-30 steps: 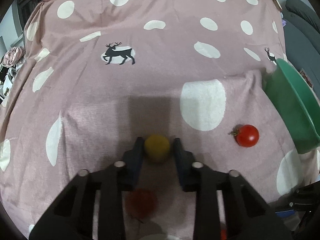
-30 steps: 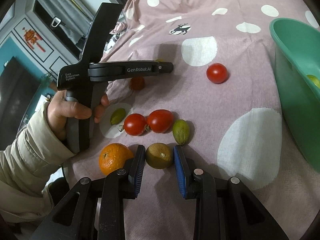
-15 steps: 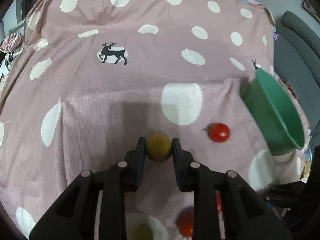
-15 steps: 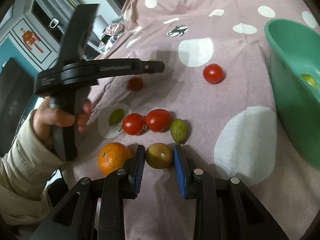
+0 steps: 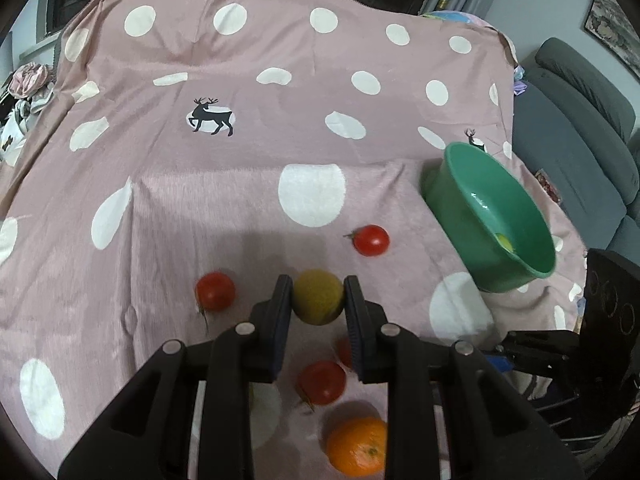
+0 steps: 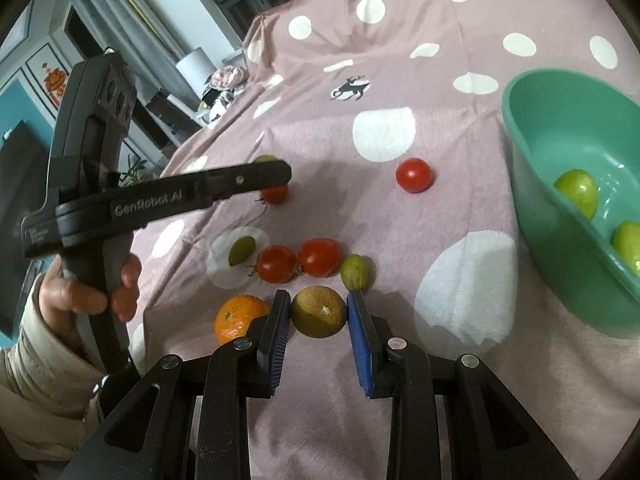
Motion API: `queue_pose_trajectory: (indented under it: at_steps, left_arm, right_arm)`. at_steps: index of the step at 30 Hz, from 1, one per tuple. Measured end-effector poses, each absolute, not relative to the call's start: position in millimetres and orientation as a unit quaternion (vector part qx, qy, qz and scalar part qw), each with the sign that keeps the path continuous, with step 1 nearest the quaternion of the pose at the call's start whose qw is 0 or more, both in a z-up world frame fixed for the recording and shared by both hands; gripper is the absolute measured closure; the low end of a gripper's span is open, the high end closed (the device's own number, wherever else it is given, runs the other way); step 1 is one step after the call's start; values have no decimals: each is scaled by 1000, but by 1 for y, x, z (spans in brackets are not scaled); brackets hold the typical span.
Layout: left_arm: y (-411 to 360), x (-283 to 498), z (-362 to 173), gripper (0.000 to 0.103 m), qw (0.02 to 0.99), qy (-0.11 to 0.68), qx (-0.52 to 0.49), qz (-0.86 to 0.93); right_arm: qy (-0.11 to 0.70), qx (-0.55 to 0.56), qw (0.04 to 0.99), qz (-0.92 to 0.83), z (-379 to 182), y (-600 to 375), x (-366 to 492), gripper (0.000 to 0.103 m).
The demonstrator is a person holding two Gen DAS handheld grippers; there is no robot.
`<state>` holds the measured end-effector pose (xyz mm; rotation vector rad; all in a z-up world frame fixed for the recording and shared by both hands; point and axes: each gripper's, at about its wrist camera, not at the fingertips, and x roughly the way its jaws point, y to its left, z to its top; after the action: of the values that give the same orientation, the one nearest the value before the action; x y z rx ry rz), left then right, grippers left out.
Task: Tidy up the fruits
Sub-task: 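Carry the yellow-brown fruit into the green bowl and open the right tool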
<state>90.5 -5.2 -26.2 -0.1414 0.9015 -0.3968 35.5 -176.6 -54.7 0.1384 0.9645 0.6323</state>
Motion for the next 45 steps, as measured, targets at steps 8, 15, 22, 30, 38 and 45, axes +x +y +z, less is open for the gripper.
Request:
queue_pose_trajectory:
  at_steps: [8, 15, 22, 30, 38, 45]
  left_arm:
    - [-8, 74, -17, 78, 882, 425, -67, -193]
    - [-17, 66, -6, 78, 885, 418, -56, -200]
    - [-32, 65, 3, 78, 886, 410, -45, -213]
    - [-51, 65, 10, 78, 885, 406, -36, -227]
    - [-71, 66, 10, 78, 878, 410, -17, -245]
    - [-94, 73, 14, 78, 873, 407, -6, -269]
  right_arm:
    - [441, 67, 845, 295, -43, -179, 29, 72]
    - [417, 72, 859, 287, -29, -189, 29, 72]
    - [397, 80, 873, 272, -17, -203, 30, 72]
    - [382, 97, 883, 255, -12, -223, 29, 72]
    - [366, 111, 895, 231, -7, -250, 29, 72]
    - [354, 135, 905, 191, -9, -285, 32, 72]
